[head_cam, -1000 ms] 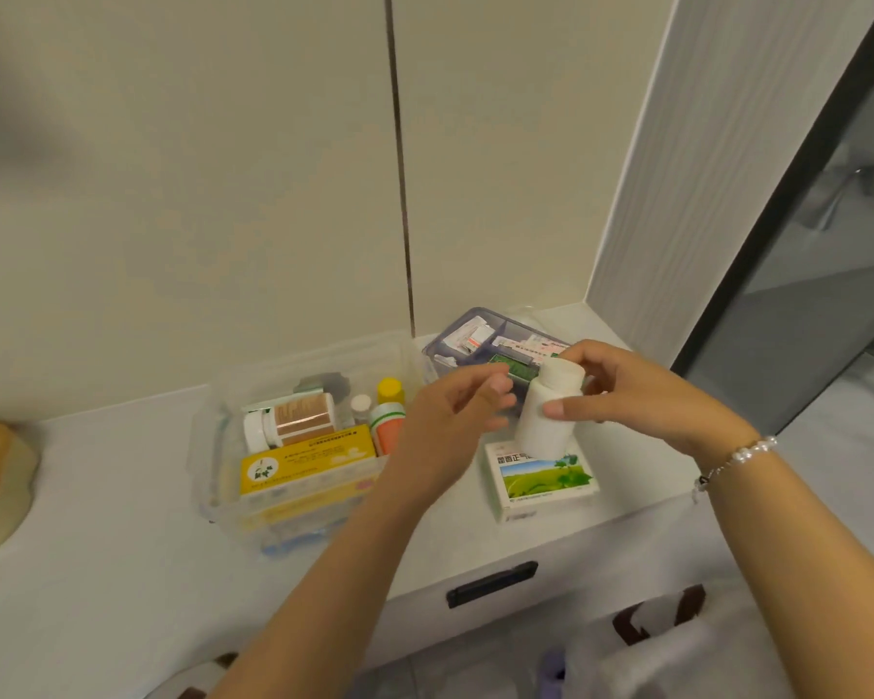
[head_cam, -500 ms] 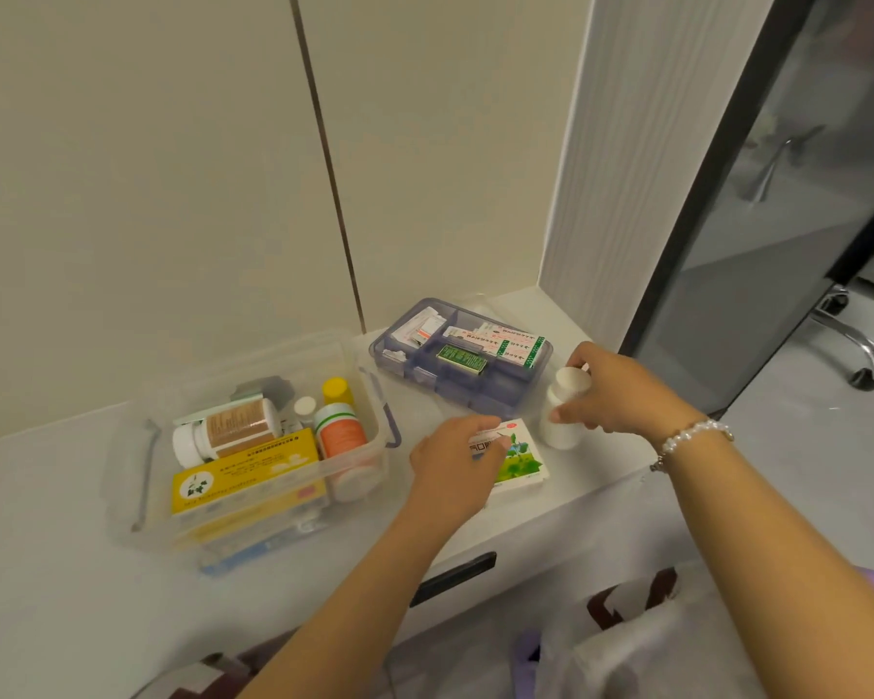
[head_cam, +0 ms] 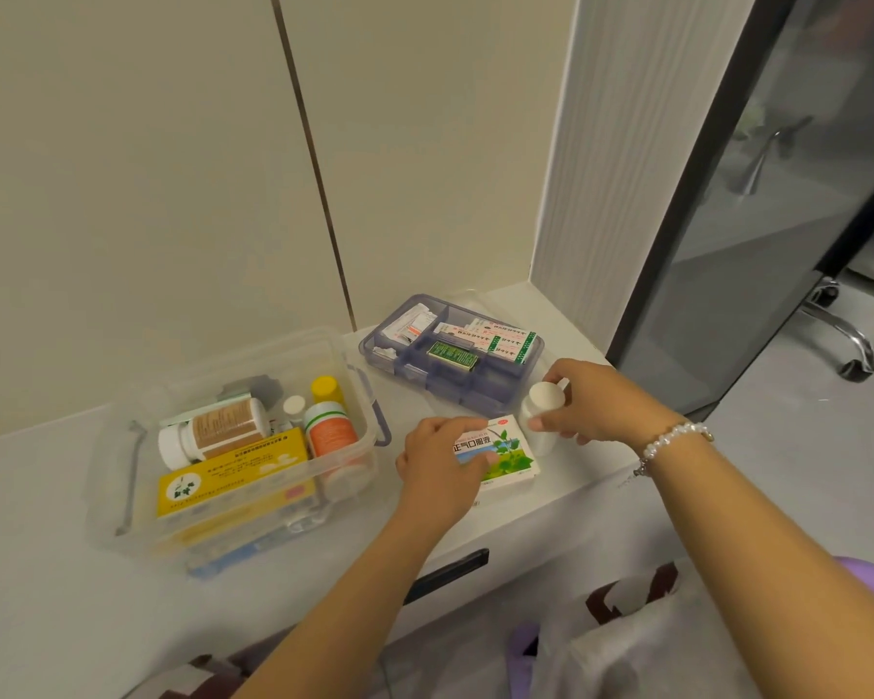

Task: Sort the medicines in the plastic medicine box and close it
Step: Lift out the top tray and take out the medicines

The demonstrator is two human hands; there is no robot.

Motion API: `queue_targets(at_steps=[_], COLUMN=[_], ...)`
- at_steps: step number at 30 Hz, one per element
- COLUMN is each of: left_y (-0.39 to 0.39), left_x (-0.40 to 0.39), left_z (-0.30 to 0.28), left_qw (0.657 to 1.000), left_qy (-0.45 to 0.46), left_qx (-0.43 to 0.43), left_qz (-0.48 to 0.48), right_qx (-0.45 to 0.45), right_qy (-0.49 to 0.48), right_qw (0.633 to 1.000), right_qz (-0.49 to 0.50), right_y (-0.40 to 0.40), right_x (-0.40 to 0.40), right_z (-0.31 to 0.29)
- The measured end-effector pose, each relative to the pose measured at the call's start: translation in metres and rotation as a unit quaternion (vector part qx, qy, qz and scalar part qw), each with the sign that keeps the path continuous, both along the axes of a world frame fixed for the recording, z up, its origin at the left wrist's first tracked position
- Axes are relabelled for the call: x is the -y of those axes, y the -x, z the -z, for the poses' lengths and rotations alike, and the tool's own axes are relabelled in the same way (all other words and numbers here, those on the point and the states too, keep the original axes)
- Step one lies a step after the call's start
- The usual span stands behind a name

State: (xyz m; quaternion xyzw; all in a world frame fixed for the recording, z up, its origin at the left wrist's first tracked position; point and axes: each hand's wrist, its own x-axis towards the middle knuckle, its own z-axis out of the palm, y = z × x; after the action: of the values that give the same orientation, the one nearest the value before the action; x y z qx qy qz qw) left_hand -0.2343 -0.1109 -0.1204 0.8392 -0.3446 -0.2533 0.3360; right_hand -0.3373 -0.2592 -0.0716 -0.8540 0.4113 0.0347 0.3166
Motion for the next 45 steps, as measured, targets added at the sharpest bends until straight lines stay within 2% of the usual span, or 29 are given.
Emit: queue_targets(at_steps=[3,6,10,14,18,26,30,34,37,41,45], left_y=[-0.002,-0.002,-0.002,-0.018,-0.047,-0.107,-0.129,-0.150,-0.157,-0.161,-0.163], left_x=[-0.001,-0.005,-0.019,-0.042,-0.069,-0.106,-0.120,-0.129,-0.130,-0.127,-0.125], left_z=[-0.005,-0.013,-0.036,-0.066,-0.079,-0.065,-0.062,-0.057,-0.053,-0.049,-0.049], left_qw=[1.000,0.998,0.987,0.960,0.943,0.957,0.973,0.970,0.972,0.955,0.950], left_qy=[0.018,0.054,0.163,0.277,0.313,0.190,0.081,-0.061,-0.098,-0.176,-0.158], left_qx=[-0.011,-0.015,0.003,0.033,0.083,0.148,0.152,0.192,0.181,0.224,0.251], left_qz=[-0.003,0.000,-0.013,-0.023,-0.073,-0.159,-0.153,-0.136,-0.113,-0.081,-0.096], right_qx=[0.003,0.057,0.163,0.251,0.298,0.324,0.288,0.255,0.230,0.219,0.212], right_qy=[0.047,0.056,0.041,0.024,-0.010,-0.042,-0.021,0.044,0.087,0.114,0.121], right_qw=[0.999,0.997,0.985,0.966,0.952,0.936,0.944,0.951,0.953,0.952,0.951], right_qz=[-0.005,-0.017,-0.043,-0.047,-0.070,-0.130,-0.158,-0.168,-0.175,-0.179,-0.189], right_y=[0.002,-0.001,-0.014,-0.030,-0.047,-0.090,-0.109,-0.123,-0.129,-0.134,-0.138], right_x=[-0.001,-0.007,-0.023,-0.045,-0.063,-0.097,-0.109,-0.112,-0.114,-0.117,-0.120], right_z=[-0.006,-0.014,-0.027,-0.036,-0.040,-0.034,-0.027,-0.022,-0.022,-0.021,-0.022])
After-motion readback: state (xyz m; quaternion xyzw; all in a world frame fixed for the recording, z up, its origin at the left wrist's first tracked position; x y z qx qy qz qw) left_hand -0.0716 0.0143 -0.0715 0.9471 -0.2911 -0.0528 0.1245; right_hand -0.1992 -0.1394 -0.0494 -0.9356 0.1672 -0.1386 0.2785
